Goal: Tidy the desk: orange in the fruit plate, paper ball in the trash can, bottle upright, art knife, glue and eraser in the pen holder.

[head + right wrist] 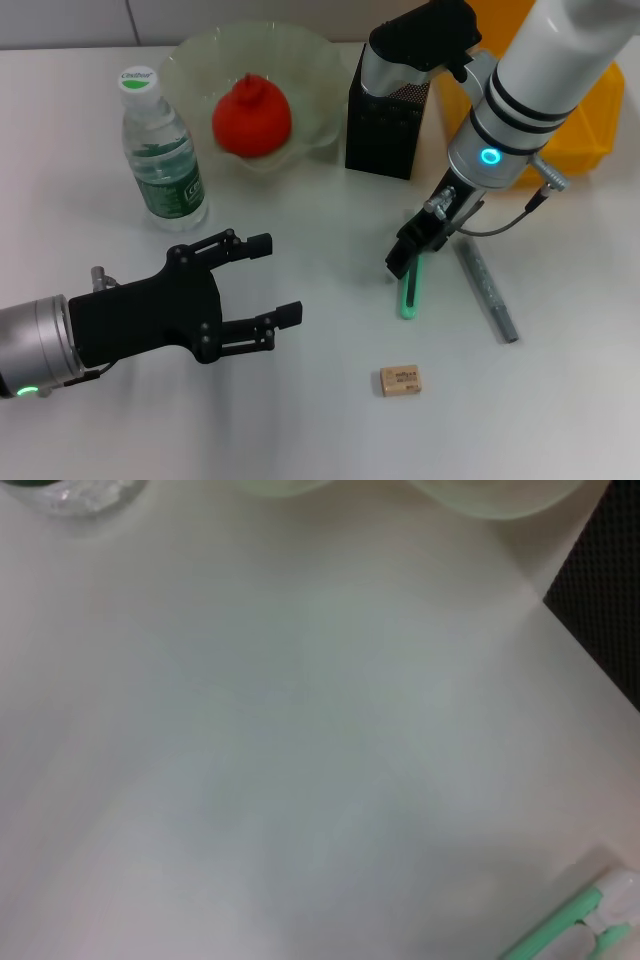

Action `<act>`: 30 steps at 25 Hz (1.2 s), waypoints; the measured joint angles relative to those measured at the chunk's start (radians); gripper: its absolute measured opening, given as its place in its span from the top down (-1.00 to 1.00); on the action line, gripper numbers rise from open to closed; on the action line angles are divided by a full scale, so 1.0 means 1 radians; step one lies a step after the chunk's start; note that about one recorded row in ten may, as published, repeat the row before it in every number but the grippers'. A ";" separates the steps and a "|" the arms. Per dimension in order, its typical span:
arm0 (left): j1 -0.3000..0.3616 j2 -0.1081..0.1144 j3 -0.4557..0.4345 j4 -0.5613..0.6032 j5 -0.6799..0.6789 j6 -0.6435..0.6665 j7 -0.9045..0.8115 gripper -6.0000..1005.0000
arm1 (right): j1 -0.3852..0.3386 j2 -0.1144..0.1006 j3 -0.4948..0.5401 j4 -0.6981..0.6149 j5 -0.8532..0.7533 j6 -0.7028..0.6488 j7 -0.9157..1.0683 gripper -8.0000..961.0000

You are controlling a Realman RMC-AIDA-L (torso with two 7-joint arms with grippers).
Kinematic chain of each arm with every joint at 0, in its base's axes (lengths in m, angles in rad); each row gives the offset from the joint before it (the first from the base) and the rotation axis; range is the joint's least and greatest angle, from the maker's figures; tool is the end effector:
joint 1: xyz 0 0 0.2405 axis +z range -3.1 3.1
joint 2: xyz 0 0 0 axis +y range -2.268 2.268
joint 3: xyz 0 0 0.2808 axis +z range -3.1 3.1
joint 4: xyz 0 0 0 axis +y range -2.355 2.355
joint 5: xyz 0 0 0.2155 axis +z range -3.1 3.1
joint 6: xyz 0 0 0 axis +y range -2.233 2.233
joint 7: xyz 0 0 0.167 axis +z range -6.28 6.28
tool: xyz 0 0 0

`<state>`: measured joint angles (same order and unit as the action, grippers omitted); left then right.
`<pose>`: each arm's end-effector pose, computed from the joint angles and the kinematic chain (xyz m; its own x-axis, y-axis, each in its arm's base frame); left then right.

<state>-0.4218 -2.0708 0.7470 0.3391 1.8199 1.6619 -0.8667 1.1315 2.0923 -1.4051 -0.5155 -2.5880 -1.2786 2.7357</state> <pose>-0.2919 0.2814 -0.0693 0.7443 0.1405 0.6529 0.3105 -0.9383 -0.1521 0.1728 0.4272 -0.1173 0.5618 -0.7597 0.3274 -0.6213 -0.6488 -0.4393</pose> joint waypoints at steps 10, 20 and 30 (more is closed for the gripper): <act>-0.001 0.001 0.000 0.000 -0.002 0.001 0.000 -0.69 | 0.001 0.000 0.000 0.000 0.000 -0.001 -0.001 -0.18; -0.002 0.002 0.003 0.000 -0.002 0.001 -0.001 -0.69 | 0.003 0.000 -0.010 0.007 0.000 -0.001 -0.001 -0.06; -0.001 0.002 0.005 0.000 -0.002 0.002 -0.002 -0.69 | 0.004 0.000 -0.016 0.007 -0.002 -0.005 0.002 0.02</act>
<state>-0.4223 -2.0684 0.7517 0.3390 1.8177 1.6636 -0.8682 1.1350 2.0923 -1.4213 -0.5089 -2.5902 -1.2839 2.7382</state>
